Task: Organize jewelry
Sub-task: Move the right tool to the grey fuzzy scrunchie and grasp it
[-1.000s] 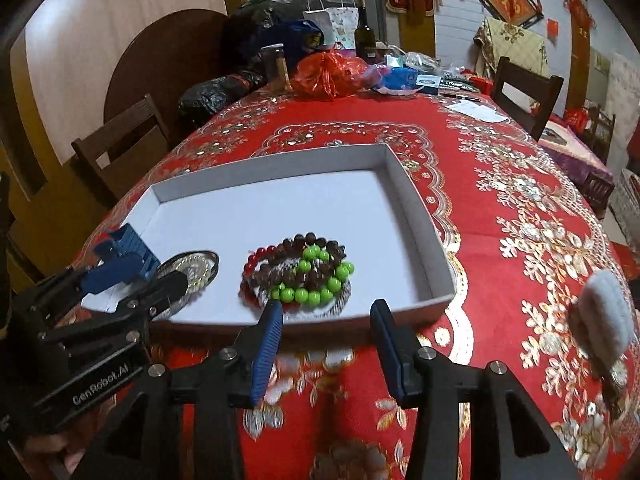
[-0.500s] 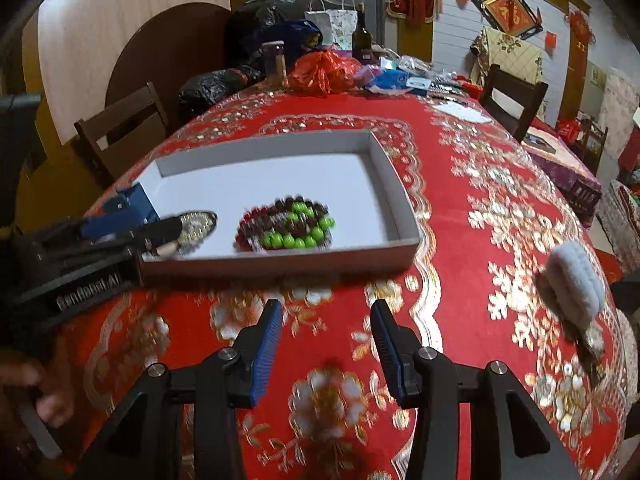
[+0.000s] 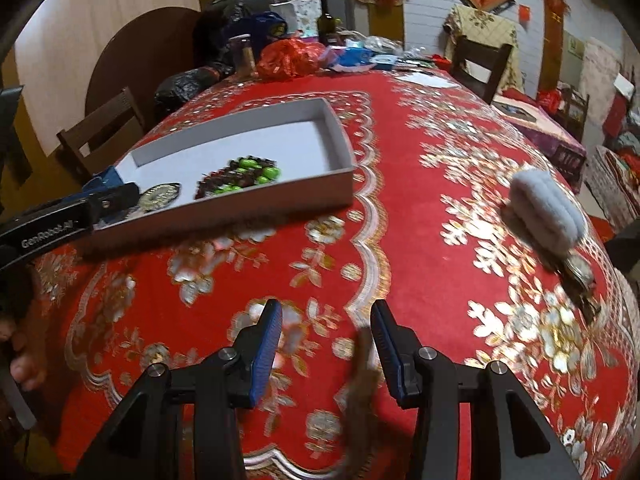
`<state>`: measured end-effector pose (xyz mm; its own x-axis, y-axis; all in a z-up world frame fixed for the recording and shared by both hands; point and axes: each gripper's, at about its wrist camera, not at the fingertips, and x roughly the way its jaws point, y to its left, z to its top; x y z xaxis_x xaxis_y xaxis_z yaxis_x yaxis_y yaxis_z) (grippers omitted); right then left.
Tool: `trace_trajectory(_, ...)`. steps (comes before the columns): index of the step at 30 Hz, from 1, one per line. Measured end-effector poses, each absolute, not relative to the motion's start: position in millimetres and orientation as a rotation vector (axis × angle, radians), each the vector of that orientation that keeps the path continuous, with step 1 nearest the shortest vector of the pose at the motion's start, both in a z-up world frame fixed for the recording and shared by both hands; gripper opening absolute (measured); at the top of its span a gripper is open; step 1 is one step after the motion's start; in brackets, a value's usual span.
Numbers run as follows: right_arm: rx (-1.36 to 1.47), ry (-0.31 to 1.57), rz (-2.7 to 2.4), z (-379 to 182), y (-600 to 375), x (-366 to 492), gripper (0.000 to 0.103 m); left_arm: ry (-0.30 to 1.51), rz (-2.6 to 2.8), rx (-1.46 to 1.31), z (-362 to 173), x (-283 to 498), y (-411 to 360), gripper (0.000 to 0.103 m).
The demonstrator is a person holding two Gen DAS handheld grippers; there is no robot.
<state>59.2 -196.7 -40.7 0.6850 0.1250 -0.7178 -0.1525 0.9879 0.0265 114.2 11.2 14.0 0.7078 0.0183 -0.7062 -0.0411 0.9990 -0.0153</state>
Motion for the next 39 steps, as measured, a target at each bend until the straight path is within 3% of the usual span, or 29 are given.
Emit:
trace_trajectory(11, 0.011, 0.788, 0.087, -39.4, -236.0, 51.2, 0.044, 0.809, -0.027, -0.039, 7.1, 91.1, -3.6, 0.058)
trace_trajectory(19, 0.087, 0.739, -0.092, -21.0, -332.5, 55.7, 0.045, 0.875, -0.06, -0.032, -16.3, 83.0, -18.3, 0.058)
trace_trajectory(21, 0.069, 0.715, -0.088, -11.2, -352.2, 66.4, 0.064, 0.884, -0.061, -0.028, -20.8, 82.9, -21.1, 0.058)
trace_trajectory(22, 0.047, 0.717, -0.068, -9.2, -358.2, 74.1, 0.086, 0.888, -0.061, -0.028, -22.9, 82.9, -21.3, 0.058)
trace_trajectory(23, 0.012, 0.724, -0.046, -8.6, -361.3, 82.6, 0.089, 0.897, -0.062, -0.03, -25.3, 83.2, -21.9, 0.058)
trace_trajectory(27, -0.029, 0.803, -0.033, -19.0, -374.7, 110.8, 0.087, 0.899, -0.062, -0.021, -28.1, 81.1, -23.8, 0.058)
trace_trajectory(28, -0.036, 0.813, -0.029, -21.5, -375.7, 112.1, 0.079, 0.899, -0.065, -0.021, -28.1, 80.5, -23.5, 0.058)
trace_trajectory(30, -0.04, 0.818, -0.018, -25.5, -377.3, 113.2, 0.075, 0.896, -0.063, -0.023, -28.5, 80.5, -22.6, 0.058)
trace_trajectory(37, -0.045, 0.807, 0.017, -23.3, -373.2, 142.4, 0.073, 0.899, -0.076, -0.025, -28.4, 81.1, -22.3, 0.062)
trace_trajectory(39, -0.065, 0.818, 0.01, -24.9, -368.6, 153.5, 0.064, 0.898, -0.078, -0.03, -28.2, 81.1, -21.6, 0.062)
